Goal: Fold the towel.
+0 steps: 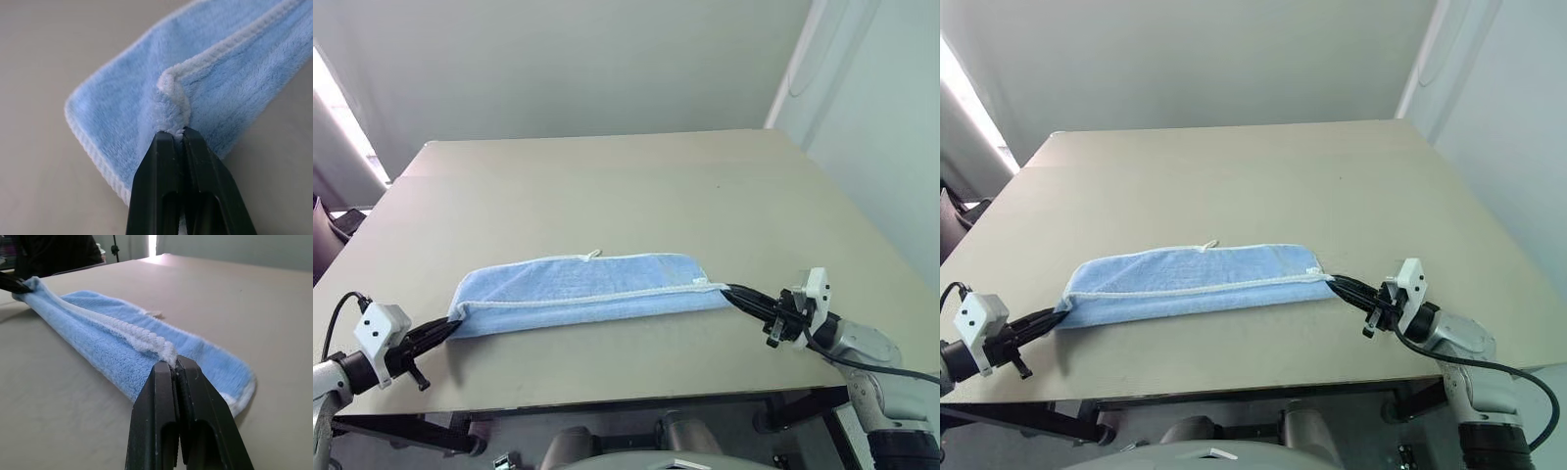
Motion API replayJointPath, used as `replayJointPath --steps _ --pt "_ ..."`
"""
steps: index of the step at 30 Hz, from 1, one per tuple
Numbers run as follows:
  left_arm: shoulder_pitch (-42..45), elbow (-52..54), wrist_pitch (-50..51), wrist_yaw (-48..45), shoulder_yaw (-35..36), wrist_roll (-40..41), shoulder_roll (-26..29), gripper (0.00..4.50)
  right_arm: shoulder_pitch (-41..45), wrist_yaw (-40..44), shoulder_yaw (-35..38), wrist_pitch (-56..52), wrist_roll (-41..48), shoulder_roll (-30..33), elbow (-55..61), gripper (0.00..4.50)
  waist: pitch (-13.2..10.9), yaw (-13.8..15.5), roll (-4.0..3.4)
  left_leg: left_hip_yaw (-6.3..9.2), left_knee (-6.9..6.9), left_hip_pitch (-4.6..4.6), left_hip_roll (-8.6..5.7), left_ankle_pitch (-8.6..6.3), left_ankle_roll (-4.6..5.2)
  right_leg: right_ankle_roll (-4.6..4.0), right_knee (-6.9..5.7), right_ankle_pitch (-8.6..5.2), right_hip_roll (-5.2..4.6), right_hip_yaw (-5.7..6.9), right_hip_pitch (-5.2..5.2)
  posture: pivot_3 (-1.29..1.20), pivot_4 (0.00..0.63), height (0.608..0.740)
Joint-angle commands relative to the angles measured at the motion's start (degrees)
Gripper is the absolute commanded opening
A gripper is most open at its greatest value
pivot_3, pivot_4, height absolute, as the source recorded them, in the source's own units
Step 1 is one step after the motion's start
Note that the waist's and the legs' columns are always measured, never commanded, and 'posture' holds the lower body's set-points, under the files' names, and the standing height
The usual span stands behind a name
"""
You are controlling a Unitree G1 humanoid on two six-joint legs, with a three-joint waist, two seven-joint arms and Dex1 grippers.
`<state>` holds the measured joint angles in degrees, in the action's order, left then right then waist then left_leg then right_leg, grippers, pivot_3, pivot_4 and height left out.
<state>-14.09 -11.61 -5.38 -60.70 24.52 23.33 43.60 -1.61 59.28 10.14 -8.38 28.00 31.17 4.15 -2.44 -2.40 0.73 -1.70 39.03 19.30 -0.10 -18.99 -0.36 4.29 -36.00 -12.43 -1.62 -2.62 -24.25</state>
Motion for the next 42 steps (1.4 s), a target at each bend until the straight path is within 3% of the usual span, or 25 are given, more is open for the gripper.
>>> replayJointPath --steps 1,11,20,21,25,32,37,42 --pt "4.2 -1.4 0.8 3.0 1.4 1.1 -1.0 0.03 5.5 -5.6 -0.8 -1.6 -2.3 -1.3 -2.9 0.00 0.0 0.0 0.07 0.00 0.06 -0.02 0.00 0.00 0.00 0.00 0.00 0.00 -0.03 0.01 0.05 0.00 0.000 0.740" --pt "18.8 -16.1 -0.9 6.9 -1.5 -1.7 -3.1 0.03 22.6 -11.1 -5.2 5.9 -10.1 -8.2 -27.0 0.00 0.0 -0.2 0.13 -0.01 -0.04 0.10 0.00 -0.03 0.06 -0.05 -0.06 0.30 0.12 0.09 -0.16 0.00 0.000 0.740" --pt "30.7 -33.1 -5.5 9.5 -5.2 -6.2 -5.0 0.03 31.4 -11.9 -6.4 13.7 -13.8 -11.8 -43.2 0.00 0.0 -0.2 0.16 -0.01 0.00 0.08 -0.06 -0.03 0.06 -0.04 -0.07 0.32 0.03 0.09 -0.10 0.00 0.000 0.740" --pt "31.6 -34.5 -6.0 9.3 -5.4 -6.4 -5.3 0.55 32.0 -11.7 -6.5 14.6 -14.1 -12.1 -44.7 0.48 0.0 -0.2 0.16 0.00 0.01 0.09 -0.05 -0.03 0.06 -0.04 -0.08 0.33 0.03 0.09 -0.10 0.00 0.000 0.740" --pt "33.8 -37.6 -5.9 7.9 -5.4 -5.8 -6.5 1.78 34.1 -12.5 -5.9 15.6 -14.2 -13.6 -48.0 1.74 0.0 -0.3 0.16 0.01 -0.01 0.10 -0.03 -0.03 0.06 -0.01 -0.08 0.34 0.00 0.09 -0.13 0.00 0.000 0.740" --pt "33.1 -35.9 -5.6 8.7 -3.3 -5.2 -4.3 4.39 34.9 -12.7 -4.3 14.6 -12.8 -13.4 -46.5 4.32 0.0 -0.2 0.16 0.05 -0.01 0.11 -0.01 -0.03 0.06 -0.02 -0.12 0.36 -0.12 0.09 -0.14 0.00 0.000 0.740" --pt "30.2 -26.2 -2.1 8.2 1.2 -0.6 -1.6 4.45 33.2 -12.8 -0.5 -4.0 -5.1 -9.4 -33.4 4.42 0.0 -0.1 0.15 0.10 -0.03 0.28 -0.01 -0.04 0.05 -0.02 -0.12 0.36 -0.26 0.07 -0.30 0.00 0.000 0.740" --pt "20.6 -4.0 5.4 6.4 1.4 5.8 -3.0 4.45 32.0 -16.1 4.1 -39.2 7.9 -2.9 -22.1 4.42 0.0 0.0 0.11 0.12 -0.18 0.26 -0.04 -0.05 0.04 -0.06 -0.08 0.34 -0.42 0.10 -0.29 0.00 0.000 0.740"
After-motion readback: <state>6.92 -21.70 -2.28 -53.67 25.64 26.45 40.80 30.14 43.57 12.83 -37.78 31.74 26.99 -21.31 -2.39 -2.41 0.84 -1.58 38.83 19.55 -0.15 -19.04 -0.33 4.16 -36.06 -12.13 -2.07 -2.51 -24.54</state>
